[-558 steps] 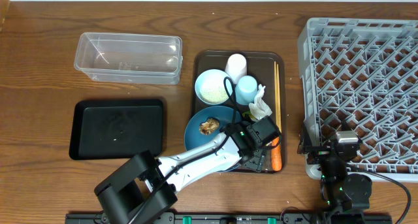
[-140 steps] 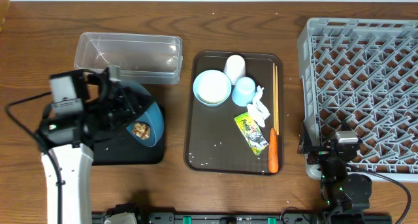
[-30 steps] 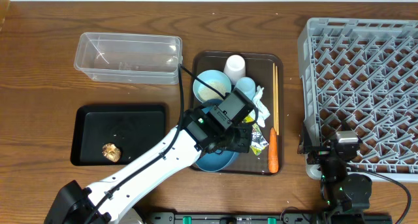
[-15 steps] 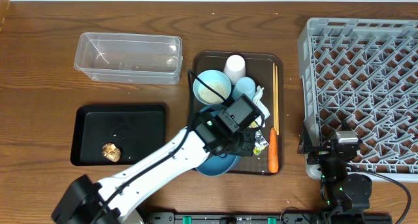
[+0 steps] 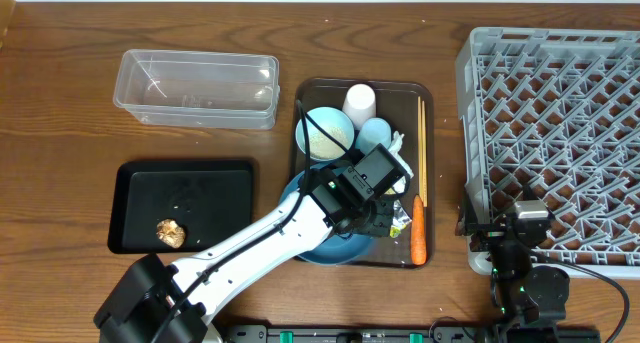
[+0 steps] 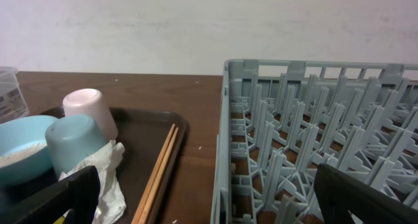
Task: Sort waste into correct bins and load items into the dishwasher rack
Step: 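Carry the blue plate back over the brown tray with the left gripper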
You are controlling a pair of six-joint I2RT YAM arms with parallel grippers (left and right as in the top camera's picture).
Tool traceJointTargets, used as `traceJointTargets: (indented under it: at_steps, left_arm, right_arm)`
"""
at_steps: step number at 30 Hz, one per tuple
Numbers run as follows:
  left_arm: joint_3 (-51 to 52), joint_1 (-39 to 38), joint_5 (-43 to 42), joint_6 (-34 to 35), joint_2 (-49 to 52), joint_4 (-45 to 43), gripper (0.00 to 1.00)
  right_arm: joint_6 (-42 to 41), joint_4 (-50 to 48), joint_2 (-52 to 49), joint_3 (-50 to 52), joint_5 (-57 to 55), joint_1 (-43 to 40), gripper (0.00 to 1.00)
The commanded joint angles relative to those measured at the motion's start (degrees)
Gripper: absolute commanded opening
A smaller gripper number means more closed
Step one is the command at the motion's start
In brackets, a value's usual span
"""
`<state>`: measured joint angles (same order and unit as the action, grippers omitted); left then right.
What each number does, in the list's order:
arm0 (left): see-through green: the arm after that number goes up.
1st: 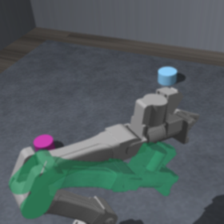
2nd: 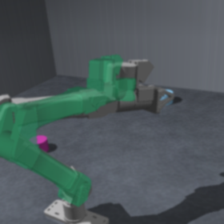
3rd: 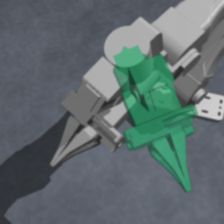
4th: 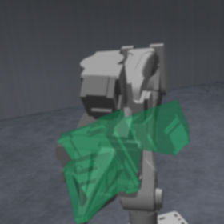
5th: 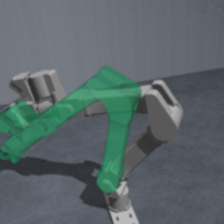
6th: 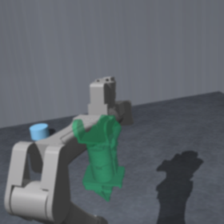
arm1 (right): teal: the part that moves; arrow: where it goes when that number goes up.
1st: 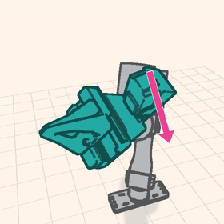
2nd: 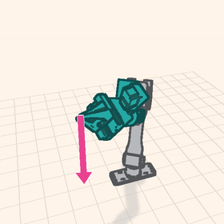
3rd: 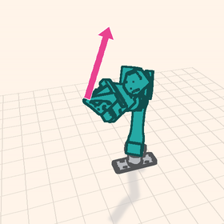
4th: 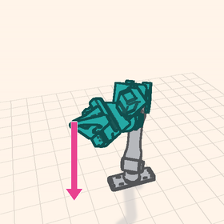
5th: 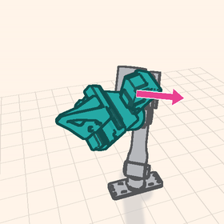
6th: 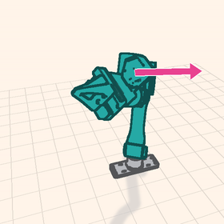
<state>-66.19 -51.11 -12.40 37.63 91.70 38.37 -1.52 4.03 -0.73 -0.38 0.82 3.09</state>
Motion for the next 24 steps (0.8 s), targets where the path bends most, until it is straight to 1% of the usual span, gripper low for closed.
traceJointTargets:
  at_steps: [1,6,15,19,24]
  left_arm:
    - [0.3,-0.1,0.9,0.2,0.2,-0.2,0.29]
    - [-0.3,-0.1,-0.5,0.2,0.2,-0.1,0.29]
    - [-3.2,-0.4,-7.6,0.2,-0.9,-0.1,0.29]
    - [-3.3,-1.8,-7.7,0.2,-0.8,0.0,0.29]
    - [-3.3,-4.4,-4.4,0.2,-0.7,0.3,0.34]
  right_arm:
    - [-0.8,0.2,0.1,0.1,0.0,0.5,0.99]
    - [-0.8,0.2,0.1,0.1,0.0,0.5,0.99]
    - [-0.8,0.2,0.1,0.1,0.0,0.5,0.99]
    - [-0.8,0.2,0.1,0.1,0.0,0.5,0.99]
    - [-0.8,0.2,0.1,0.1,0.0,0.5,0.99]
